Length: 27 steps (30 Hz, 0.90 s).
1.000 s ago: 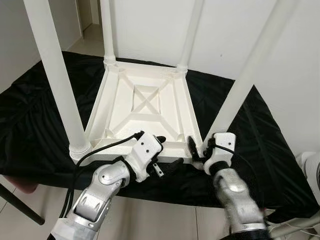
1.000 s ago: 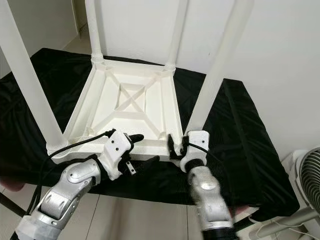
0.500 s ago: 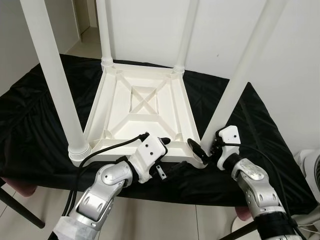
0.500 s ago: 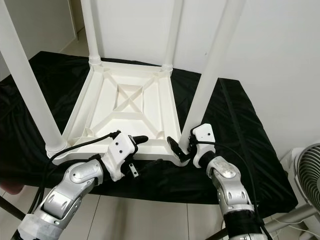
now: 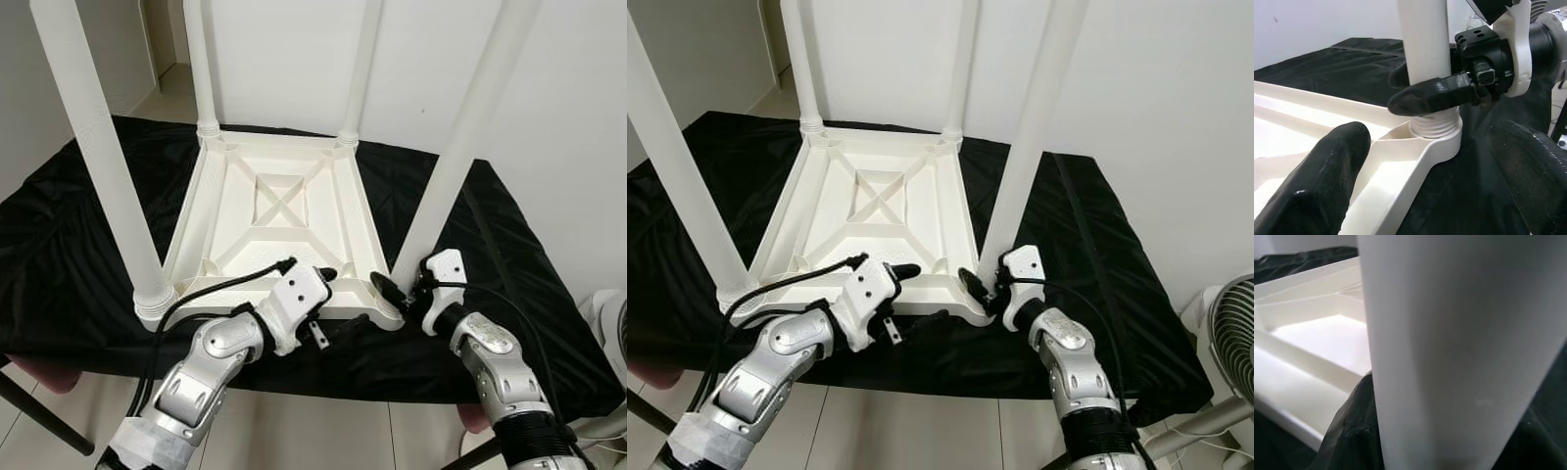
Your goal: Building children table
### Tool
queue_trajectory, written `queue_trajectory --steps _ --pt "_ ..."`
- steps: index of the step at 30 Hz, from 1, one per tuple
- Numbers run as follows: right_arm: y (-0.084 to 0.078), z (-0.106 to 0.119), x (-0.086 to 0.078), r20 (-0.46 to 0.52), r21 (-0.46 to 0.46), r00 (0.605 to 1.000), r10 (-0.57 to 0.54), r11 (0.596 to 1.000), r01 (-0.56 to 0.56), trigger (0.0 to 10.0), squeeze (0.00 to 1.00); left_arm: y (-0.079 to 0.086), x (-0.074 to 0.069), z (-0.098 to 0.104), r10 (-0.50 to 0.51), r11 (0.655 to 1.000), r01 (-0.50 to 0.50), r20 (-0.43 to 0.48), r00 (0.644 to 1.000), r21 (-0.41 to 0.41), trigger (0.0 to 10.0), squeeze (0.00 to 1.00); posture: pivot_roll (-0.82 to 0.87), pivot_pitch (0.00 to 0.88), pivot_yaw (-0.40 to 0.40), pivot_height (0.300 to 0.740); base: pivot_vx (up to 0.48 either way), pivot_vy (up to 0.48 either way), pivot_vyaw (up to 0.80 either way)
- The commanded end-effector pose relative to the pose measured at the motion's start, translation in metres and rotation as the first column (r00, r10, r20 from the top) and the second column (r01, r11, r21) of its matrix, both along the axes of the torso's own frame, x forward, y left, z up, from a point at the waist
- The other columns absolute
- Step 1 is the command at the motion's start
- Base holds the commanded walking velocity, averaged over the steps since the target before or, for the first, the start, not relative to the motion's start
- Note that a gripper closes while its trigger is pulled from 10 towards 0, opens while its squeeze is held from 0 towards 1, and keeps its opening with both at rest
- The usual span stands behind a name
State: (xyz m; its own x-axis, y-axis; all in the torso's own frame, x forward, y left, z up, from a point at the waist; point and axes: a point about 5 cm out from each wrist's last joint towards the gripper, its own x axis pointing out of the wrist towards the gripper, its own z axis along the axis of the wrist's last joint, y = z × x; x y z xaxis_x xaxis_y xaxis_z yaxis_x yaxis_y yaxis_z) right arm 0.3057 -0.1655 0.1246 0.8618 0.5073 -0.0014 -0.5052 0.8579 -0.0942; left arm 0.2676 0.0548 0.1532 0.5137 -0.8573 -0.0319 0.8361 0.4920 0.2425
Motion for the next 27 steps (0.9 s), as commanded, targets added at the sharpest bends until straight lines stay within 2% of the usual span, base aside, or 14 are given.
queue_trajectory --steps 1,6,7,10,11,13,14,15,18,19,21,23,27 --pt "0.002 -0.006 -0.001 -0.023 -0.004 1.0 -0.019 1.0 0.019 10.0 0.0 -0.003 -0.001 0.0 -0.048 0.999 0.048 -0.001 0.999 0.006 10.0 0.0 -0.11 0.0 -0.008 0.74 0.0 0.0 0.0" --pt "0.005 -0.007 -0.002 -0.015 -0.003 0.998 -0.064 0.998 0.064 10.0 0.0 -0.005 -0.001 0.001 -0.058 0.998 0.058 -0.001 0.998 0.006 10.0 0.0 -0.12 0.0 0.002 0.74 0.0 0.0 0.0" --pt "0.007 -0.008 -0.005 -0.012 0.032 0.985 -0.171 0.985 0.171 10.0 0.0 -0.005 -0.002 0.0 -0.07 0.997 0.07 -0.002 0.998 0.006 10.0 0.0 -0.12 0.0 -0.002 0.74 0.0 0.0 0.0" --pt "0.009 -0.009 -0.007 -0.02 0.058 0.976 -0.216 0.975 0.217 10.0 0.0 -0.005 -0.002 0.0 -0.069 0.998 0.069 -0.005 0.998 0.006 10.0 0.0 -0.12 0.0 -0.002 0.74 0.0 0.0 0.0" --pt "0.019 -0.009 -0.014 -0.019 0.079 0.96 -0.278 0.957 0.279 10.0 0.0 -0.002 -0.002 -0.002 -0.057 0.998 0.057 -0.02 0.998 -0.002 10.0 0.0 -0.12 0.0 -0.011 0.74 0.0 0.0 0.0" --pt "0.022 -0.009 -0.016 -0.02 0.083 0.955 -0.297 0.951 0.298 10.0 0.0 -0.001 -0.003 -0.002 -0.054 0.999 0.054 -0.023 0.998 -0.003 10.0 0.0 -0.12 0.0 -0.011 0.74 0.0 0.0 0.0" --pt "0.027 -0.01 -0.018 -0.033 0.072 0.93 -0.365 0.928 0.366 10.0 0.0 0.001 -0.003 -0.003 -0.047 0.999 0.047 -0.027 0.999 -0.003 10.0 0.0 -0.11 0.0 -0.018 0.74 0.0 0.0 0.0" --pt "0.027 -0.01 -0.018 -0.033 0.072 0.93 -0.365 0.928 0.366 10.0 0.0 0.001 -0.003 -0.003 -0.047 0.999 0.047 -0.027 0.999 -0.003 10.0 0.0 -0.11 0.0 -0.018 0.74 0.0 0.0 0.0" --pt "0.039 -0.011 -0.024 -0.061 0.066 0.861 -0.505 0.859 0.508 10.0 0.0 0.004 -0.002 -0.005 -0.027 1.0 0.027 -0.025 0.999 0.002 10.0 0.0 -0.11 0.0 -0.042 0.74 0.0 0.0 0.0" --pt "0.039 -0.011 -0.024 -0.061 0.066 0.861 -0.505 0.859 0.508 10.0 0.0 0.004 -0.002 -0.005 -0.027 1.0 0.027 -0.025 0.999 0.002 10.0 0.0 -0.11 0.0 -0.042 0.74 0.0 0.0 0.0" --pt "0.044 -0.01 -0.026 -0.078 0.082 0.833 -0.548 0.829 0.553 10.0 0.0 0.006 -0.001 -0.005 -0.007 1.0 0.007 -0.02 1.0 0.002 10.0 0.0 -0.1 0.0 -0.053 0.74 0.0 0.0 0.0" --pt "0.048 -0.009 -0.026 -0.085 0.097 0.846 -0.527 0.84 0.534 10.0 0.0 0.01 0.001 -0.005 0.013 1.0 -0.013 -0.022 1.0 -0.004 10.0 0.0 -0.1 0.0 -0.058 0.74 0.0 0.0 0.0" --pt "0.045 -0.007 -0.027 -0.079 0.105 0.848 -0.524 0.841 0.53 10.0 0.0 0.013 0.003 -0.006 0.029 1.0 -0.03 -0.026 0.999 -0.007 10.0 0.0 -0.1 0.0 -0.062 0.74 0.0 0.0 0.0"
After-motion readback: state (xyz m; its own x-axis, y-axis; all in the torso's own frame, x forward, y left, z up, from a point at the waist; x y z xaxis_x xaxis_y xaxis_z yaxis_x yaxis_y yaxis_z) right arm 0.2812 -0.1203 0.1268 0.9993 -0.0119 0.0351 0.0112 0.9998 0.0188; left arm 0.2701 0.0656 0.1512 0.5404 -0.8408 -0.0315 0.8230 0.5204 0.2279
